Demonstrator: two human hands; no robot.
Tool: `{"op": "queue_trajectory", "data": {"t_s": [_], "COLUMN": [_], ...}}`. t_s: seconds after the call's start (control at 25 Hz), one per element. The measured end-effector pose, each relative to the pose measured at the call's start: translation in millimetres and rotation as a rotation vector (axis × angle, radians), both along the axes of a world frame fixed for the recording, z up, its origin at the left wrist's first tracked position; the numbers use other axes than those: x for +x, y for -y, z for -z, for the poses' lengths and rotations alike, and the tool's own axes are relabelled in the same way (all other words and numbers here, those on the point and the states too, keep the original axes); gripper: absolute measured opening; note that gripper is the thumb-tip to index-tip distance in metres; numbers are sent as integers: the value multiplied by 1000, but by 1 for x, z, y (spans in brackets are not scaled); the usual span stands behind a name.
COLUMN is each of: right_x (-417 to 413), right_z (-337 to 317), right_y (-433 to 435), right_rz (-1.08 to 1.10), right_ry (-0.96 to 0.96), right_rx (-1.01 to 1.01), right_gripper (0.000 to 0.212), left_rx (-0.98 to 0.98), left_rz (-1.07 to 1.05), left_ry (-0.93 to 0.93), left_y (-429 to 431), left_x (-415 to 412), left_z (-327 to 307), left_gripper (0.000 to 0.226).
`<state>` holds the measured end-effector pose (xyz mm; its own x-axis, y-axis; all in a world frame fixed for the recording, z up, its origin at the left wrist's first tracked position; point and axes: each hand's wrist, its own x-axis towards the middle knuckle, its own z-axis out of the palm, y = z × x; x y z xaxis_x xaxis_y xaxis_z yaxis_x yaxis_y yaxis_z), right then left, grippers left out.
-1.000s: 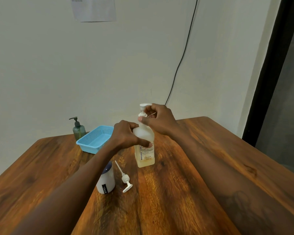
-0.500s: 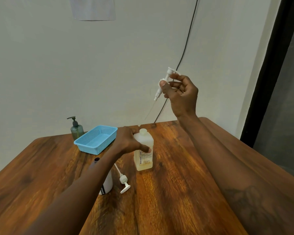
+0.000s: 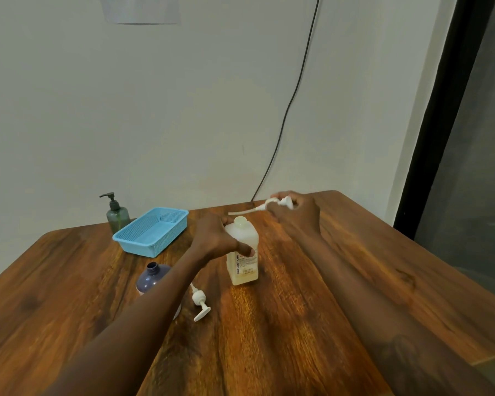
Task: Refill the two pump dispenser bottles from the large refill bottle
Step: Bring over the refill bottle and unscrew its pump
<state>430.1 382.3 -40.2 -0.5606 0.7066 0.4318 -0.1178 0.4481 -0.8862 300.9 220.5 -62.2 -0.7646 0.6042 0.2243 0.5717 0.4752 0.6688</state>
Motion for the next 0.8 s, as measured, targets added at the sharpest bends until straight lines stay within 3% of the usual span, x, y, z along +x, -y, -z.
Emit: {"op": "queue_trajectory", "data": {"t_s": [0.28,0.8], "right_x": [4,8], "right_z": [68,124], "right_y": [-4,-23], "right_rz": [281,270], "right_ry": [426,646], "right_rx": [65,70], "right_gripper": [21,32], "left_rx": [-4,-71], "left_rz": [-18,12], "left_ry": [9,-1], "left_y": [-9,-14], "left_x": [4,4], "left_z": [9,21], "left_gripper": [72,76]}}
